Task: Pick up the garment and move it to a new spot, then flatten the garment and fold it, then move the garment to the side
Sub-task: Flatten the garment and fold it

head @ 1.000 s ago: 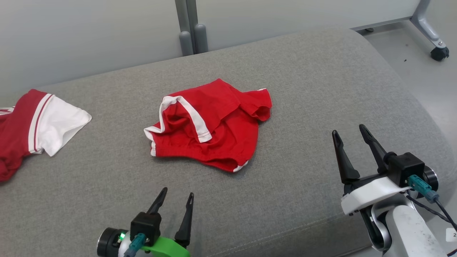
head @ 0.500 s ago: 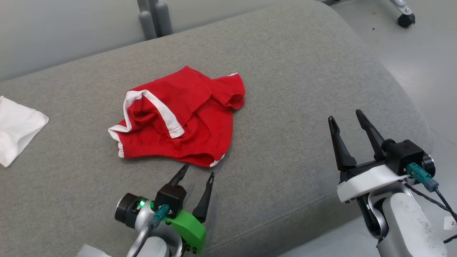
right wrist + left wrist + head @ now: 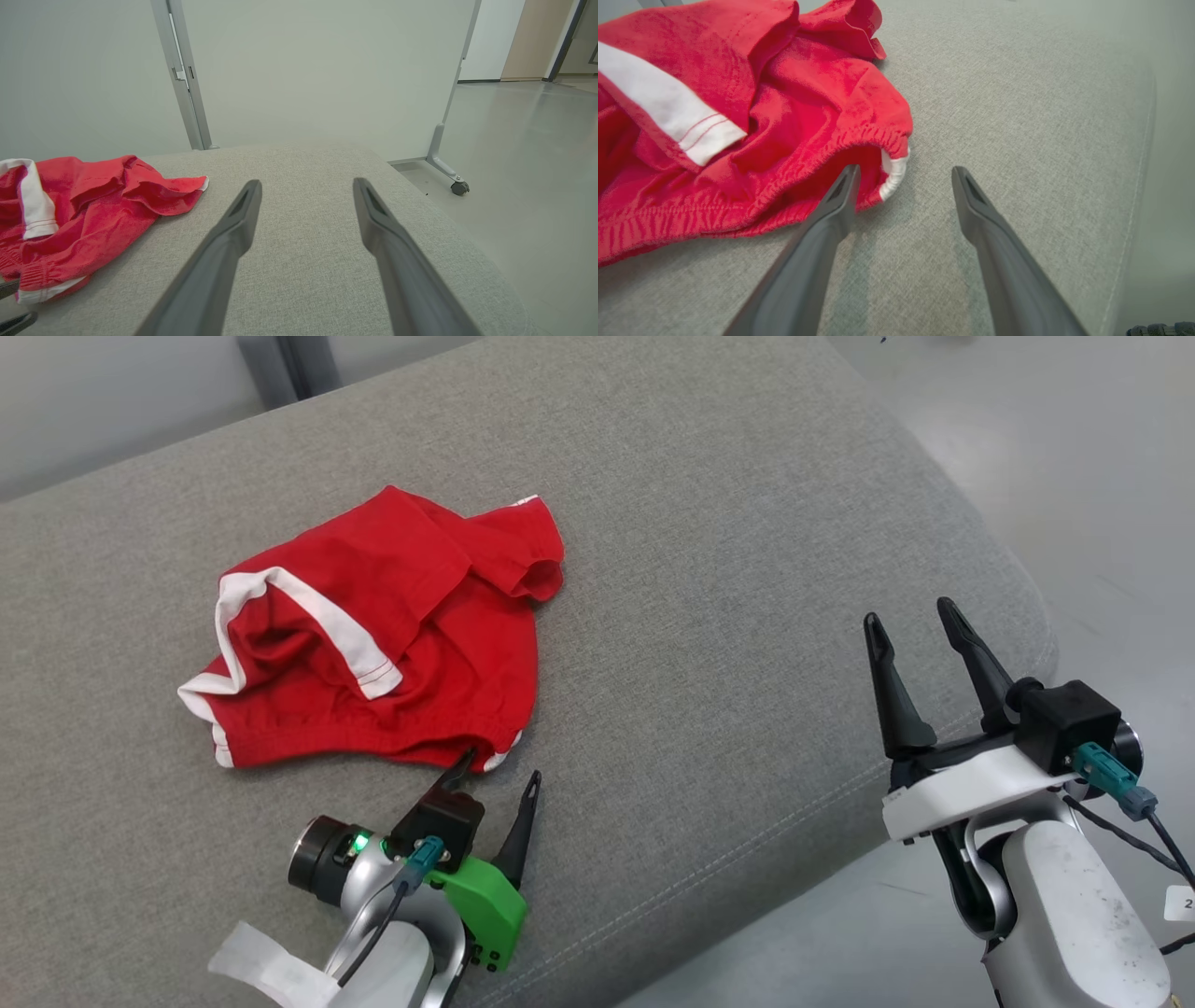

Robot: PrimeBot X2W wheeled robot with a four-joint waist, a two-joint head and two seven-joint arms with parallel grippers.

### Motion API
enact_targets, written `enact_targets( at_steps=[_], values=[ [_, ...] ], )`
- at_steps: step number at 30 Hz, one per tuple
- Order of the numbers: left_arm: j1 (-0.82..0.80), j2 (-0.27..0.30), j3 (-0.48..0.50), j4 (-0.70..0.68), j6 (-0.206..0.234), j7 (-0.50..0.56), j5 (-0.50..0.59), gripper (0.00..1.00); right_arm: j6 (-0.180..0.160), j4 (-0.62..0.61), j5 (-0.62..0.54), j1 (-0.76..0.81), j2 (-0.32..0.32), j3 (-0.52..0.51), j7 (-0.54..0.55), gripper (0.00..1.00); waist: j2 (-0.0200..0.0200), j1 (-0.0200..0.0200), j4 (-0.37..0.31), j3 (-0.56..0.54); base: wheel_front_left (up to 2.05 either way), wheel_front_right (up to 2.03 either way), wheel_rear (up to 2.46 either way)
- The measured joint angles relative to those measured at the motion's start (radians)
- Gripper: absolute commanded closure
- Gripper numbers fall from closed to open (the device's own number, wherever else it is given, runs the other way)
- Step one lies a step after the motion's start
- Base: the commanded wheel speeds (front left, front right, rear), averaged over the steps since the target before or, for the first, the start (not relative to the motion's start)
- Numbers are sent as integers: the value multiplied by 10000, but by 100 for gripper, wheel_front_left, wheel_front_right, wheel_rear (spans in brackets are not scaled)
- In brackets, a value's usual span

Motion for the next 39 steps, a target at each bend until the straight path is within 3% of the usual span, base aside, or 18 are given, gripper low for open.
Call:
enact_targets(
  at_steps=[6, 10, 11, 12, 14, 15, 16, 20, 26, 34, 39],
  values=[
    [-209, -2, -48, 449, 82, -2, -59, 0, 0, 4, 0, -5, 13, -27, 0, 0, 0, 0, -87, 118, 0, 0, 0],
    [-481, -2, -40, 752, 178, -52, -107, 17, 0, 8, 0, -98, 50, -17, 0, 0, 0, 0, -89, 152, 0, 0, 0],
    [-546, -2, -42, 817, 178, -81, -109, 29, 0, 10, 0, -134, 56, -12, 0, 0, 0, 0, -91, 159, 0, 0, 0],
    [-606, -2, -56, 878, 180, -82, -111, 52, 0, 10, 0, -176, 58, -6, 0, 0, 0, 0, -93, 165, 0, 0, 0],
    [-722, -4, -130, 1022, 207, -88, -111, 74, 0, 10, 0, -212, 58, -6, 0, 0, 0, 0, -96, 178, 0, 0, 0],
    [-771, -4, -169, 1093, 207, -88, -111, 97, 0, 13, 0, -212, 61, -4, 0, 0, 0, 0, -98, 181, 0, 0, 0],
    [-800, -4, -203, 1135, 209, -90, -119, 100, 0, 15, 0, -212, 63, -6, 0, 0, 0, 0, -99, 183, 0, 0, 0],
    [-945, -6, -322, 991, 209, -123, -311, 100, -2, 19, 0, -211, 75, -125, 0, 0, 0, 0, -64, 189, 0, 0, 0],
    [-1702, -12, -226, -291, 207, -194, -884, 100, -17, 44, -2, -202, 75, -326, 0, 0, 0, 0, 204, 152, 0, 0, 0],
    [-2565, -59, 1143, -3223, 336, -211, -945, 100, -17, 46, 0, -193, -15, -566, 0, 0, 0, 0, 801, 5, 0, 0, 0],
    [-2515, -44, 1950, -3634, 389, -222, -683, 100, -15, 54, -2, -193, -90, -635, 0, 0, 0, 0, 1314, -115, 0, 0, 0]
  ],
)
